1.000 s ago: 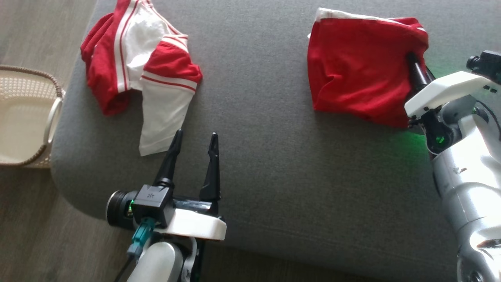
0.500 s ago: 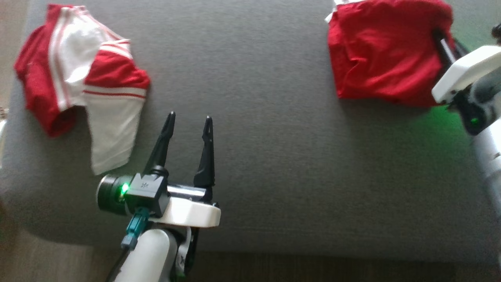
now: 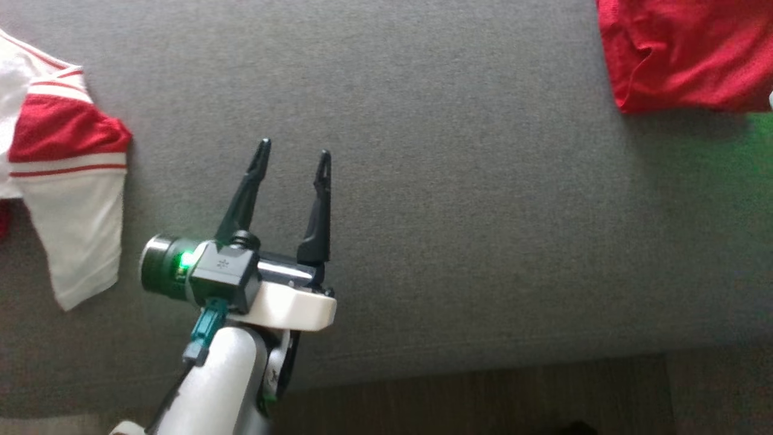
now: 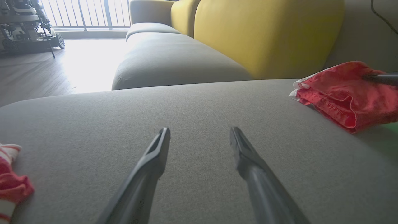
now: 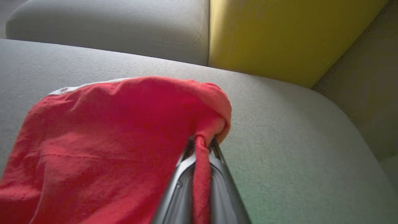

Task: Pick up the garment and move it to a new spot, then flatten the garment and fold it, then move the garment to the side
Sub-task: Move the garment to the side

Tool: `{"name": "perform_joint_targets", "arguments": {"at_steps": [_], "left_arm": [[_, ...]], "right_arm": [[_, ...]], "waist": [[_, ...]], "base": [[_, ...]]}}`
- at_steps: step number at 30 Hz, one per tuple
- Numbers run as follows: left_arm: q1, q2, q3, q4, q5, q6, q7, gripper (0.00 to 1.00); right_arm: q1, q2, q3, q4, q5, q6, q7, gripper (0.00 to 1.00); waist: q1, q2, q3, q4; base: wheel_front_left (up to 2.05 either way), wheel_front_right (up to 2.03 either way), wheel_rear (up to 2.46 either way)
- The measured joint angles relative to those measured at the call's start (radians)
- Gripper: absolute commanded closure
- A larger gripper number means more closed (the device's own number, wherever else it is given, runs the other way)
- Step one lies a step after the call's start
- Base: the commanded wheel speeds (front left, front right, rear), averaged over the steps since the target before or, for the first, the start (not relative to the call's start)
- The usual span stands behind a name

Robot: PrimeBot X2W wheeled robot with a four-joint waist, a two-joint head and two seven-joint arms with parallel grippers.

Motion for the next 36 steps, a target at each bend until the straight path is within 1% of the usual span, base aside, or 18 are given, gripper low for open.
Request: {"name": "perform_joint_targets", "arguments": {"at_steps": [7,14,19,21,24,28,29,30,36], "left_arm": [[-0.003,0.002,0.006,0.003,0.01,-0.008,0.0,0.0],[-0.003,0.01,0.01,0.003,0.013,-0.015,0.0,0.0],[-0.003,0.01,0.01,0.003,0.019,-0.015,0.0,0.0],[-0.003,0.01,0.009,0.003,0.019,-0.016,0.0,0.0],[-0.004,0.01,0.009,0.002,0.019,-0.016,0.0,0.0],[-0.005,0.01,0.009,0.003,0.019,-0.023,0.0,0.0],[-0.006,0.01,0.009,0.003,0.019,-0.023,0.0,0.0],[-0.007,0.01,0.009,0.003,0.019,-0.023,0.0,0.0],[-0.01,0.01,0.009,0.005,0.019,-0.023,0.0,0.0]], "right_arm": [[-0.027,-0.007,-0.041,-0.002,-0.076,0.0,-0.031,1.0],[-0.036,-0.033,-0.076,-0.012,-0.123,0.0,-0.042,1.0],[-0.037,-0.038,-0.095,-0.038,-0.154,0.0,-0.04,1.0],[-0.037,-0.054,-0.103,-0.048,-0.17,0.0,-0.037,1.0],[-0.037,-0.065,-0.1,-0.072,-0.168,0.0,-0.016,1.0],[-0.037,-0.065,-0.109,-0.098,-0.174,0.0,-0.015,1.0],[-0.037,-0.065,-0.118,-0.101,-0.177,0.0,-0.015,0.76],[-0.037,-0.065,-0.129,-0.103,-0.18,0.0,-0.015,0.0],[-0.033,-0.061,-0.185,-0.138,-0.229,0.0,-0.017,0.0]], "waist": [[0.0,0.0,0.021,-0.032],[-0.0001,0.0,0.028,-0.044],[-0.0001,0.0,0.034,-0.051],[-0.0001,0.0,0.036,-0.052],[-0.0002,0.0,0.039,-0.054],[-0.0001,0.0,0.046,-0.051],[-0.0001,0.0,0.048,-0.05],[-0.0001,0.0,0.049,-0.048],[-0.0001,0.0,0.039,-0.043]], "base": [[0.0,0.0,0.0],[0.0,0.0,0.0],[0.0,0.0,0.0],[0.0,0.0,0.0],[0.0,0.0,0.0],[0.0,0.0,0.0],[0.0,0.0,0.0],[0.0,0.0,0.0],[0.0,0.0,0.0]]}}
